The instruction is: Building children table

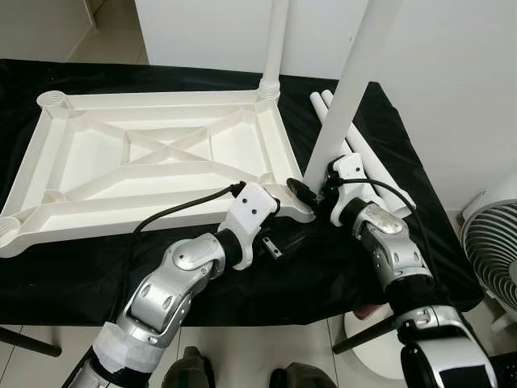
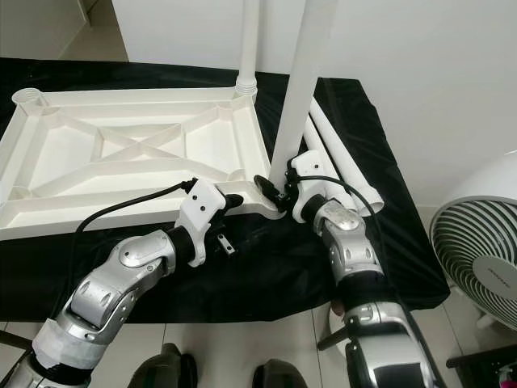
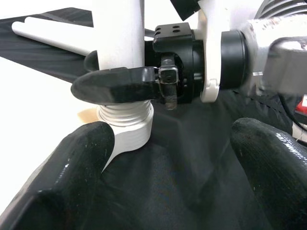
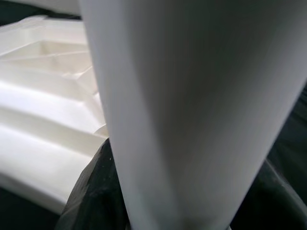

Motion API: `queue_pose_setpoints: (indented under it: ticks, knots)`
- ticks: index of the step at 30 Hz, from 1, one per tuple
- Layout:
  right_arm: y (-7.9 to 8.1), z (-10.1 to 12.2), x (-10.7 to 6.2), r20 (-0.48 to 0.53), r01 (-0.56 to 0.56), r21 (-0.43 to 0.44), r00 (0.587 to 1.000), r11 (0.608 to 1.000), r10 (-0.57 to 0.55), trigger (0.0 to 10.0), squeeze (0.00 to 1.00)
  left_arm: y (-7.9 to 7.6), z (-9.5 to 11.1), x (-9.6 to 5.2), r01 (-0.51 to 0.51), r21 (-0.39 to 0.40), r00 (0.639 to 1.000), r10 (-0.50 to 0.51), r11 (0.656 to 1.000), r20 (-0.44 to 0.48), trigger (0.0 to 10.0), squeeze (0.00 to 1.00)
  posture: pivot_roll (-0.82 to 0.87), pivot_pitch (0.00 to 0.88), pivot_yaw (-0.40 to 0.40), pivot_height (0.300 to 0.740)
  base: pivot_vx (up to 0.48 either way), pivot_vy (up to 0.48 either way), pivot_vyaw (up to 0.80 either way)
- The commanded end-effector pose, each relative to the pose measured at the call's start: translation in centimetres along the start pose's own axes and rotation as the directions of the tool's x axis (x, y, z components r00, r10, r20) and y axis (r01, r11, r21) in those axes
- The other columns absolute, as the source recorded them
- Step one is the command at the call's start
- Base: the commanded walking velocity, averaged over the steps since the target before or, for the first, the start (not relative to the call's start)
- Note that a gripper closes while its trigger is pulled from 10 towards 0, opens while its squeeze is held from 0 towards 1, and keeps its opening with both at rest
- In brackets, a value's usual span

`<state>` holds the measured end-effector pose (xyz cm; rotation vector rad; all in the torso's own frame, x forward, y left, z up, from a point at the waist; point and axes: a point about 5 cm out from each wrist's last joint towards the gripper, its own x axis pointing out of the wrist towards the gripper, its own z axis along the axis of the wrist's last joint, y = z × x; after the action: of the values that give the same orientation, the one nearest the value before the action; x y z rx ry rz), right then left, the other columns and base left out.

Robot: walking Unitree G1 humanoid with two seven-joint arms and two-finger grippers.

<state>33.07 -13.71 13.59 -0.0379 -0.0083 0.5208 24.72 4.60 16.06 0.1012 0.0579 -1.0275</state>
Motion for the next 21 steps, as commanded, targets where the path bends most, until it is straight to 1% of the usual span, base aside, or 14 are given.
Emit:
queue_pose_setpoints:
  ticks: [1, 4, 5, 8, 9, 10, 12, 13, 14, 15, 17, 18, 20, 21]
  knots:
    - [-0.1, -0.2, -0.3, -0.017, 0.082, 0.037, 0.996, 0.996, -0.082, 10.0, 0.0, -0.1, 0.1, -0.1, 0.006, 0.006, 1.0, -0.006, 1.0, -0.001, 10.0, 0.0, -0.02, 0.025, -0.028, 0.74, 0.0, 0.0, 0.0]
    - [0.1, -0.1, -0.7, -0.011, 0.243, 0.075, 0.97, 0.967, -0.243, 10.0, 0.0, -0.3, 0.0, -0.1, 0.011, 0.002, 1.0, -0.011, 1.0, -0.003, 10.0, 0.0, -0.02, 0.028, -0.028, 0.74, 0.0, 0.0, 0.0]
    - [0.1, -0.1, -0.7, -0.011, 0.243, 0.075, 0.97, 0.967, -0.243, 10.0, 0.0, -0.3, 0.0, -0.1, 0.011, 0.002, 1.0, -0.011, 1.0, -0.003, 10.0, 0.0, -0.02, 0.028, -0.028, 0.74, 0.0, 0.0, 0.0]
    - [0.4, -0.2, -1.6, 0.0, 0.442, 0.074, 0.897, 0.894, -0.443, 10.0, 0.0, -0.3, 0.0, 0.0, 0.016, 0.0, 1.0, -0.016, 1.0, -0.004, 10.0, 0.0, -0.03, 0.034, -0.023, 0.74, 0.0, 0.0, 0.0]
    - [0.4, -0.2, -1.6, 0.0, 0.442, 0.074, 0.897, 0.894, -0.443, 10.0, 0.0, -0.3, 0.0, 0.0, 0.016, 0.0, 1.0, -0.016, 1.0, -0.004, 10.0, 0.0, -0.03, 0.034, -0.023, 0.74, 0.0, 0.0, 0.0]
    - [0.7, -0.5, -2.1, 0.001, 0.55, 0.075, 0.834, 0.832, -0.551, 10.0, 0.0, -0.4, 0.0, 0.0, 0.019, -0.004, 1.0, -0.019, 1.0, -0.002, 10.0, 0.0, -0.03, 0.037, -0.021, 0.74, 0.0, 0.0, 0.0]
    - [1.2, -0.6, -2.4, -0.01, 0.597, 0.093, 0.801, 0.797, -0.599, 10.0, 0.0, -0.5, 0.0, 0.1, 0.022, -0.006, 1.0, -0.022, 1.0, -0.001, 10.0, 0.0, -0.03, 0.037, -0.021, 0.74, 0.0, 0.0, 0.0]
    - [1.8, -0.5, -2.1, -0.006, 0.567, 0.104, 0.822, 0.817, -0.569, 10.0, 0.0, -0.5, 0.0, 0.0, 0.024, -0.008, 1.0, -0.024, 1.0, -0.001, 10.0, 0.0, -0.03, 0.039, -0.016, 0.74, 0.0, 0.0, 0.0]
    - [1.8, -0.5, -2.1, -0.006, 0.567, 0.104, 0.822, 0.817, -0.569, 10.0, 0.0, -0.5, 0.0, 0.0, 0.024, -0.008, 1.0, -0.024, 1.0, -0.001, 10.0, 0.0, -0.03, 0.039, -0.016, 0.74, 0.0, 0.0, 0.0]
    - [2.2, -0.4, -1.9, -0.005, 0.543, 0.108, 0.838, 0.833, -0.546, 10.0, 0.0, -0.6, 0.0, 0.0, 0.025, -0.009, 1.0, -0.025, 1.0, -0.002, 10.0, 0.0, -0.03, 0.039, -0.016, 0.74, 0.0, 0.0, 0.0]
    - [2.1, 0.0, -1.9, 0.014, 0.52, 0.121, 0.851, 0.845, -0.526, 10.0, 0.0, -0.6, 0.0, 0.0, 0.03, -0.009, 1.0, -0.03, 1.0, -0.003, 10.0, 0.0, -0.03, 0.042, -0.014, 0.74, 0.0, 0.0, 0.0]
    - [1.8, 0.2, -2.1, 0.02, 0.526, 0.13, 0.846, 0.84, -0.533, 10.0, 0.89, -0.6, -0.1, 0.0, 0.031, -0.009, 1.0, -0.031, 0.999, -0.005, 10.0, 0.0, -0.03, 0.042, -0.013, 0.74, 0.0, 0.0, 0.0]
    - [1.5, 0.4, -2.2, 0.024, 0.533, 0.141, 0.841, 0.835, -0.541, 10.0, 0.89, -0.6, -0.1, 0.0, 0.031, -0.008, 0.999, -0.031, 0.999, -0.006, 10.0, 0.0, -0.03, 0.042, -0.013, 0.74, 0.0, 0.0, 0.0]
    - [1.3, 0.4, -2.3, 0.024, 0.541, 0.136, 0.836, 0.83, -0.548, 10.0, 1.0, -0.6, -0.1, 0.0, 0.031, -0.009, 1.0, -0.031, 0.999, -0.006, 10.0, 0.0, -0.03, 0.045, -0.012, 0.74, 0.0, 0.0, 0.0]
